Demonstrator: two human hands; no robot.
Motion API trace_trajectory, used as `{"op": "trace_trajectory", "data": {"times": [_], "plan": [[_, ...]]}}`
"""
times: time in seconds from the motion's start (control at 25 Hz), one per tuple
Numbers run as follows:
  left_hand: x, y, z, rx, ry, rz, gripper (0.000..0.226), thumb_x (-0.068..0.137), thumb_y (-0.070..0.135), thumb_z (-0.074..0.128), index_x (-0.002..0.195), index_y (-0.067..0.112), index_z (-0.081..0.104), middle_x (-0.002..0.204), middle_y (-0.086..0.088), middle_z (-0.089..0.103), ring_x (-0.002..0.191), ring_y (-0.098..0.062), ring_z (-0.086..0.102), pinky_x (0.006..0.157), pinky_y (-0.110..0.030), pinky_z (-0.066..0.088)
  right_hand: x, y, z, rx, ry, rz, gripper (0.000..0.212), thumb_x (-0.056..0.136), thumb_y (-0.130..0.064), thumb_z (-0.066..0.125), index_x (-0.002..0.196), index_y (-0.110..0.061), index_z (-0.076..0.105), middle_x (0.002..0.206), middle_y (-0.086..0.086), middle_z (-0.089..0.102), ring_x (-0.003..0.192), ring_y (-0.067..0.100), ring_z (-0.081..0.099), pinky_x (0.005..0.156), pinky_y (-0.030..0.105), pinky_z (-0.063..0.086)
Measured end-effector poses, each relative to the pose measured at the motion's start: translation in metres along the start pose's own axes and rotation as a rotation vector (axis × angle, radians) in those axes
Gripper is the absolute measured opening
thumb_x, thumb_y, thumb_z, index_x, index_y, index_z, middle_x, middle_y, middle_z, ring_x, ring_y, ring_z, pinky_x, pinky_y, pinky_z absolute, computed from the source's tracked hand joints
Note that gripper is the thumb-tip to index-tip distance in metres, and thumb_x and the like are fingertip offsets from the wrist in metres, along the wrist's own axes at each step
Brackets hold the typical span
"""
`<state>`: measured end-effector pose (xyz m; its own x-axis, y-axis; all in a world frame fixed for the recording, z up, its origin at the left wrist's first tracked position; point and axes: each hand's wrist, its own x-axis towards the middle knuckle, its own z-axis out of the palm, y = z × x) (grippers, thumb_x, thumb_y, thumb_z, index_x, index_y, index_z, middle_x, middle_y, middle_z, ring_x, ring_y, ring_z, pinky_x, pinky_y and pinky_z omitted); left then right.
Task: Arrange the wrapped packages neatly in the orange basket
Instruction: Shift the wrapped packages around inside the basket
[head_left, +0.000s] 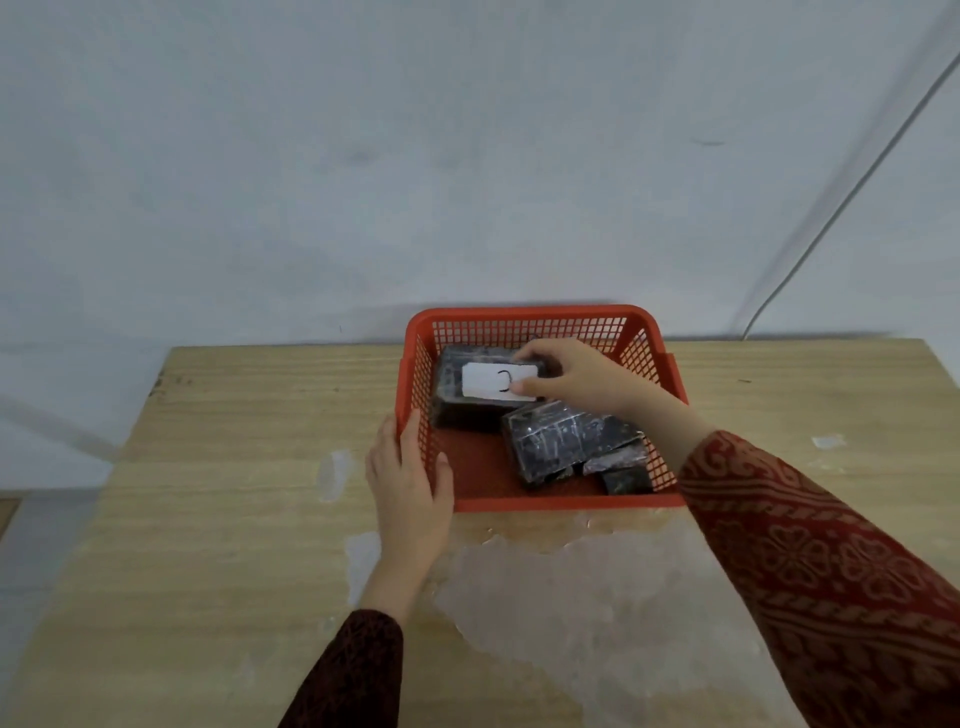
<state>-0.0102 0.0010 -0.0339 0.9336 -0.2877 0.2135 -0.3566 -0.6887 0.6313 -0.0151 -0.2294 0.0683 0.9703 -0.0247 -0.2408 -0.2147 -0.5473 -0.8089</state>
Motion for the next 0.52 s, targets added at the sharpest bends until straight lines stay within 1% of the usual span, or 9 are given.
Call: {"op": "trace_trajectory", "data": {"times": [0.04,0.12,0.2,0.28,0.32,0.36,0.4,0.48,0.52], "plan": [[0.012,0.000,0.000,0.008,0.000,0.022,0.050,0.091,0.019,0.051,0.140,0.011,0.040,0.147,-0.018,0.036,0.133,-0.035,0.035,0.112,-0.050,0.029,-0.006,0.009,-0.007,0.068,0.052,0.039,0.025,0.086,-0.026,0.067,0.108,-0.016,0.064,0.102,0.004,0.067,0.084,0.019,0.063,0.073,0.029,0.053],[0.038,-0.002,0.004,0.034,-0.018,0.074,0.049,0.089,0.012,0.056,0.137,0.006,0.045,0.146,-0.021,0.040,0.133,-0.038,0.038,0.111,-0.051,0.032,-0.015,0.029,-0.020,0.208,0.166,0.130,0.025,0.086,-0.022,0.066,0.109,-0.014,0.062,0.101,0.003,0.066,0.081,0.015,0.062,0.066,0.022,0.052],[0.058,-0.003,0.010,0.059,-0.044,0.104,0.047,0.087,0.010,0.058,0.133,0.004,0.050,0.146,-0.022,0.041,0.133,-0.040,0.040,0.111,-0.050,0.033,-0.018,0.046,-0.031,0.413,0.301,0.201,0.024,0.086,-0.018,0.066,0.109,-0.012,0.060,0.098,0.000,0.066,0.082,0.012,0.063,0.064,0.017,0.051],[0.065,-0.004,0.014,0.099,-0.063,0.114,0.046,0.089,0.011,0.057,0.134,0.005,0.050,0.149,-0.019,0.039,0.134,-0.037,0.038,0.111,-0.049,0.034,-0.016,0.063,-0.043,0.674,0.438,0.223,0.020,0.086,-0.012,0.065,0.105,-0.009,0.061,0.101,0.005,0.067,0.092,0.019,0.066,0.074,0.024,0.055],[0.065,-0.004,0.016,0.116,-0.066,0.121,0.046,0.090,0.012,0.056,0.135,0.007,0.050,0.151,-0.017,0.037,0.136,-0.035,0.036,0.112,-0.048,0.034,-0.014,0.070,-0.048,0.738,0.494,0.223,0.016,0.087,-0.010,0.064,0.102,-0.010,0.061,0.103,0.008,0.067,0.095,0.022,0.066,0.080,0.030,0.056],[0.064,-0.004,0.016,0.115,-0.061,0.122,0.046,0.090,0.012,0.055,0.136,0.008,0.050,0.152,-0.015,0.035,0.137,-0.033,0.034,0.112,-0.046,0.034,-0.010,0.075,-0.052,0.717,0.534,0.227,0.013,0.088,-0.011,0.063,0.100,-0.011,0.060,0.104,0.009,0.067,0.095,0.023,0.066,0.083,0.033,0.056],[0.063,-0.004,0.016,0.096,-0.056,0.110,0.046,0.090,0.011,0.055,0.136,0.008,0.049,0.153,-0.013,0.034,0.138,-0.031,0.033,0.113,-0.045,0.033,-0.005,0.080,-0.056,0.605,0.559,0.230,0.012,0.089,-0.013,0.062,0.100,-0.012,0.059,0.104,0.008,0.067,0.094,0.021,0.066,0.081,0.031,0.056],[0.062,-0.003,0.016,0.064,-0.054,0.081,0.047,0.091,0.010,0.055,0.137,0.008,0.049,0.154,-0.010,0.033,0.139,-0.029,0.032,0.114,-0.042,0.031,0.007,0.087,-0.061,0.130,0.580,0.186,0.018,0.088,-0.016,0.062,0.104,-0.011,0.056,0.098,0.002,0.065,0.085,0.016,0.063,0.068,0.021,0.051],[0.062,-0.003,0.015,0.066,-0.056,0.082,0.047,0.091,0.011,0.055,0.137,0.009,0.049,0.155,-0.010,0.032,0.139,-0.028,0.031,0.114,-0.041,0.030,0.015,0.090,-0.062,-0.133,0.574,0.136,0.023,0.086,-0.017,0.064,0.105,-0.009,0.054,0.095,0.001,0.063,0.081,0.016,0.060,0.065,0.020,0.045]]}}
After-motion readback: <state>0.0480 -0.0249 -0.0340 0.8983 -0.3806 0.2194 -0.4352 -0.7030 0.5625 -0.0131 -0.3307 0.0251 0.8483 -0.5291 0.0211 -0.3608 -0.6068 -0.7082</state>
